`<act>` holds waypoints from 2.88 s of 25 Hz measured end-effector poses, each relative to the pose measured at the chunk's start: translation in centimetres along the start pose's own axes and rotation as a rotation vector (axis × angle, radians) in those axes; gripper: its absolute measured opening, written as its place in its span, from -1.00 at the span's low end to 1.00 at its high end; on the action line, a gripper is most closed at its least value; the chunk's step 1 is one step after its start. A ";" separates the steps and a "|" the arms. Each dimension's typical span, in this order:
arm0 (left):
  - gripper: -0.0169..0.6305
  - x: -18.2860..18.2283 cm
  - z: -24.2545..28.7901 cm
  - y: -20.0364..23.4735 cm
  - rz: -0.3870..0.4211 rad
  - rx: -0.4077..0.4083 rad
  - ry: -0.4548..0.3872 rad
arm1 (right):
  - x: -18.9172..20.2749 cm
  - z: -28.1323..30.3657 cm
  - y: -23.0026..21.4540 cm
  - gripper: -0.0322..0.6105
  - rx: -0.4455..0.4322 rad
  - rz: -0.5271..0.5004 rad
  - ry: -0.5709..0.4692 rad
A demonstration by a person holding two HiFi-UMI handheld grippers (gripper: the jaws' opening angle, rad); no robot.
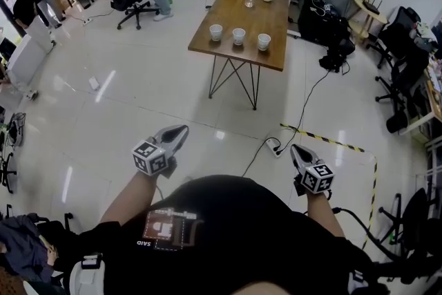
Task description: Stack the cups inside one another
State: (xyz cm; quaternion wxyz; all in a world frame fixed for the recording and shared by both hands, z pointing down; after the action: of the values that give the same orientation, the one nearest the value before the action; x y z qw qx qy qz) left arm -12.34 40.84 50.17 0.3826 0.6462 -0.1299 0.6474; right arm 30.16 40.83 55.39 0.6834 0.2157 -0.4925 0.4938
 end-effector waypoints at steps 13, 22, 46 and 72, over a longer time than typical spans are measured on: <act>-0.95 -5.4 3.3 16.2 0.022 0.135 0.000 | -7.8 13.1 4.2 -0.86 0.106 0.009 -0.017; -0.95 -11.0 6.1 27.4 0.061 0.214 0.025 | -12.6 21.8 6.6 -0.86 0.161 0.031 -0.010; -0.95 -15.0 26.1 30.3 0.015 -0.040 0.006 | -22.6 40.6 -14.2 -0.86 -0.129 -0.166 0.041; -0.95 -16.6 36.2 48.0 0.014 0.265 0.152 | -25.8 57.1 -9.1 -0.58 -0.024 -0.439 0.285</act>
State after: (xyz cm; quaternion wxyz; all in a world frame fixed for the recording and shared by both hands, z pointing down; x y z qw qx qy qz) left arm -19.58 -20.93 55.04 0.2982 0.6394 -0.0183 0.7084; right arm 11.32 -19.52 58.39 0.8392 0.2374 -0.3384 0.3532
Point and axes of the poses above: the fingertips, and each gripper's own axes: z forward along the fingers, y to its left, x out of its underside, the point moved 4 cm from there along -z, backward along the fingers, and after that the axes turned 9 degrees about x, right-handed, at the moved point
